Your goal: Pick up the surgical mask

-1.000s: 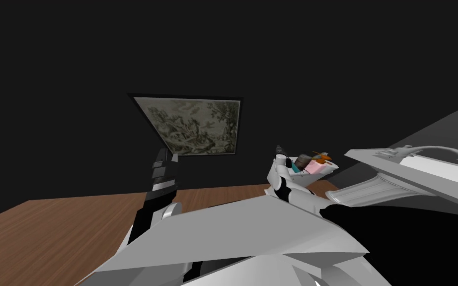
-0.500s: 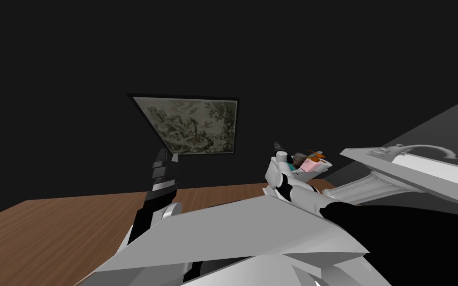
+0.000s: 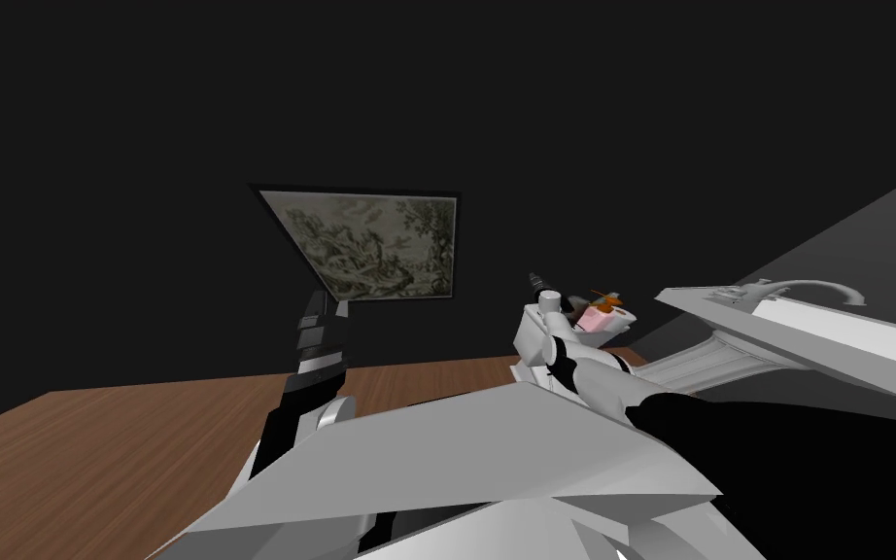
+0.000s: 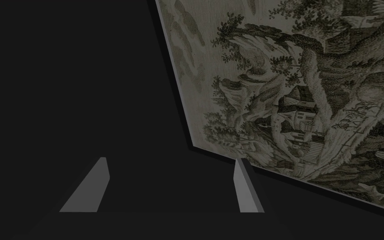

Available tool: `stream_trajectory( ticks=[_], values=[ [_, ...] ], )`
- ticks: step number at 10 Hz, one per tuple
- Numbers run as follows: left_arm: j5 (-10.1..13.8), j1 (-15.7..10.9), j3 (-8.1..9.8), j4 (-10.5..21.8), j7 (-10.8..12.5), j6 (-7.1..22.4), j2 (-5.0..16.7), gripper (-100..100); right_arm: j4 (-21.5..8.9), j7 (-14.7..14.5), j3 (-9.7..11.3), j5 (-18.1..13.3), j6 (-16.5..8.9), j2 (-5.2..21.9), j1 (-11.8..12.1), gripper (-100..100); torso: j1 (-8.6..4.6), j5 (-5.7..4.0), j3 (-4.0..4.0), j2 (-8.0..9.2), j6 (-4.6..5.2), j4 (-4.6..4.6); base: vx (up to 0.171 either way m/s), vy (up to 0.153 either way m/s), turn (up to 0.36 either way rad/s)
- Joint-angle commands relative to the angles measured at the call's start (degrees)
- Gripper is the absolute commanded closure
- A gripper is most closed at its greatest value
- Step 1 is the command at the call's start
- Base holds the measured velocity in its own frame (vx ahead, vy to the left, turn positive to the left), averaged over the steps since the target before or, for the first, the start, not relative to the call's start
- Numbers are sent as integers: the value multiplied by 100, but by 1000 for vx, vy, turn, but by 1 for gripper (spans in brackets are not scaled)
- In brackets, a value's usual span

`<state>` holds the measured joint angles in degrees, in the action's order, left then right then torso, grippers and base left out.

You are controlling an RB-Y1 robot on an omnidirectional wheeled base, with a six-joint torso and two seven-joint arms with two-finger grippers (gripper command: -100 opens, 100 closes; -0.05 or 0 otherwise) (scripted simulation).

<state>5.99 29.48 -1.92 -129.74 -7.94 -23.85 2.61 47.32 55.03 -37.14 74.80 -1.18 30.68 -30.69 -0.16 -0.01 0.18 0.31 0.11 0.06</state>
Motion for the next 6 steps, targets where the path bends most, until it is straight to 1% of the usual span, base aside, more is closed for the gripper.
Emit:
stream_trajectory(
  ticks=[1,2,3,4,5,6],
  values=[
    [0,0,0,0,0,0,0,0,71,-176,-286,-286,-286,-162,-169,-100,0,0,0,0,0,0,-19,-22,6],
    [0,0,0,0,0,0,0,0,71,-176,-404,-434,-414,-162,-169,-100,8,1,-5,-9,0,-3,0,0,0],
    [0,0,0,0,0,0,0,0,71,-176,-577,-466,-434,-162,-169,-100,14,2,-9,-15,2,-5,7,6,-3],
    [0,1,0,0,0,0,0,0,-24,-180,-457,-560,-693,-12,-283,-100,16,2,-11,-18,2,-5,-35,-30,-12],
    [0,0,0,0,0,0,0,0,-24,-180,-457,-560,-816,-12,-283,-100,5,2,-6,-9,1,-3,-50,-41,4],
    [0,0,0,0,0,0,0,0,-122,-180,-335,-657,-1003,131,-393,-100,1,-1,-2,-2,2,-2,-49,-55,5]
  ],
)
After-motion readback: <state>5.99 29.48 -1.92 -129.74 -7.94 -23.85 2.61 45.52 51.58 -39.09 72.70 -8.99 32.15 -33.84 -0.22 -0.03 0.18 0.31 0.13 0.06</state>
